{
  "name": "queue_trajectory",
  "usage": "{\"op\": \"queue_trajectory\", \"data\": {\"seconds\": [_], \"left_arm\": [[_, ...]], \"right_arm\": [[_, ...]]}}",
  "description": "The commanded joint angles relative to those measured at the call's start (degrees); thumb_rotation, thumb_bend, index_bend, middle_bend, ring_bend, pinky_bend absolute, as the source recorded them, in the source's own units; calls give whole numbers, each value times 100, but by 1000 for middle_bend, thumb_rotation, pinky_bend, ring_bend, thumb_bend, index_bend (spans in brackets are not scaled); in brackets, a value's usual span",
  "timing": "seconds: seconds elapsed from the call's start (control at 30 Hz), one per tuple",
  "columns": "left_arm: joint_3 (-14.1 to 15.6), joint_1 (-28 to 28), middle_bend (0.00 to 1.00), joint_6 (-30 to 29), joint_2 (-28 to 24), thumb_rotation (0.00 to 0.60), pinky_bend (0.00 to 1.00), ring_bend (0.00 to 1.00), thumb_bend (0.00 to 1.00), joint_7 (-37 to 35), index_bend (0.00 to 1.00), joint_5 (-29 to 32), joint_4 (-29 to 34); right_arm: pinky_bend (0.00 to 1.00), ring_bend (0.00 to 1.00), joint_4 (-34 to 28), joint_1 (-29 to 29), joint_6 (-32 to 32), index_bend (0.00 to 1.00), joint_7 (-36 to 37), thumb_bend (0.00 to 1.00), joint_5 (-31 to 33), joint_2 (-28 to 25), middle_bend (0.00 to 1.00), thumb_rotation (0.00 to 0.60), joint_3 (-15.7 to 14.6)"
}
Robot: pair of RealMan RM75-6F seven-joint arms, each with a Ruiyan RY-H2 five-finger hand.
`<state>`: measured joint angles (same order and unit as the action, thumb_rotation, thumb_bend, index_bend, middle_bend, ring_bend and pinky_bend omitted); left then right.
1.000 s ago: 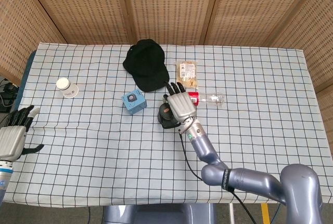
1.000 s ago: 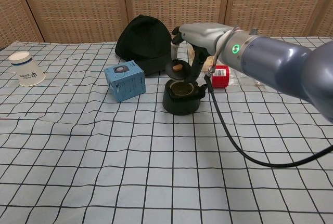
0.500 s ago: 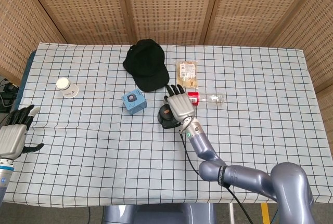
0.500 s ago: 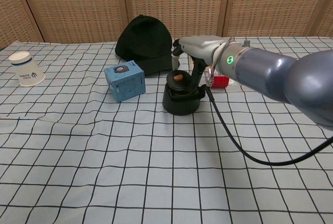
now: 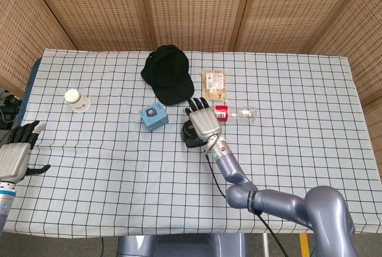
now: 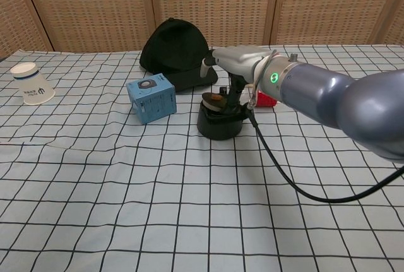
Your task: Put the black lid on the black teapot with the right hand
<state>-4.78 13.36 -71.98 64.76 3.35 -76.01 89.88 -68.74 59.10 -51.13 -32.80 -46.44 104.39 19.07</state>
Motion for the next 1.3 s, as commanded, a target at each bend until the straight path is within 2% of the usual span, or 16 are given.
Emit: {"op": "queue_trajectory", "data": {"seconds": [0.03,0.63,0.73,0.8,0.93,1.07,1.3], "left_arm": [[3,-12,0,-35,-8,600,0,0,61,-12,0,-19,14],[63,-68,0,-158,-108,600,0,0,61,-84,0,-154,136],[77,-66,0,-155,-117,600,0,0,60,-101,0,-183,146],[79,-65,0,-154,-120,600,0,0,61,-114,0,-189,147],[76,-62,0,-150,-118,600,0,0,61,-133,0,-188,136],[68,-53,0,-123,-115,600,0,0,62,-142,0,-153,115],[89,-69,0,-172,-134,600,0,0,62,-140,0,-214,152]], "right_arm": [[0,0,-64,-7,-47,215,-10,340,-9,-32,0,600,-16],[0,0,-1369,-237,-749,201,-613,342,201,-594,0,600,-208],[0,0,-1496,-268,-861,220,-747,469,225,-637,0,600,-292],[0,0,-1577,-280,-965,251,-835,660,248,-626,0,600,-321],[0,0,-1680,-290,-1049,309,-906,872,295,-603,0,600,-342],[0,0,-1792,-296,-1148,361,-1088,969,383,-561,0,600,-428],[0,0,-1874,-292,-1225,366,-1333,990,597,-493,0,600,-513]]}}
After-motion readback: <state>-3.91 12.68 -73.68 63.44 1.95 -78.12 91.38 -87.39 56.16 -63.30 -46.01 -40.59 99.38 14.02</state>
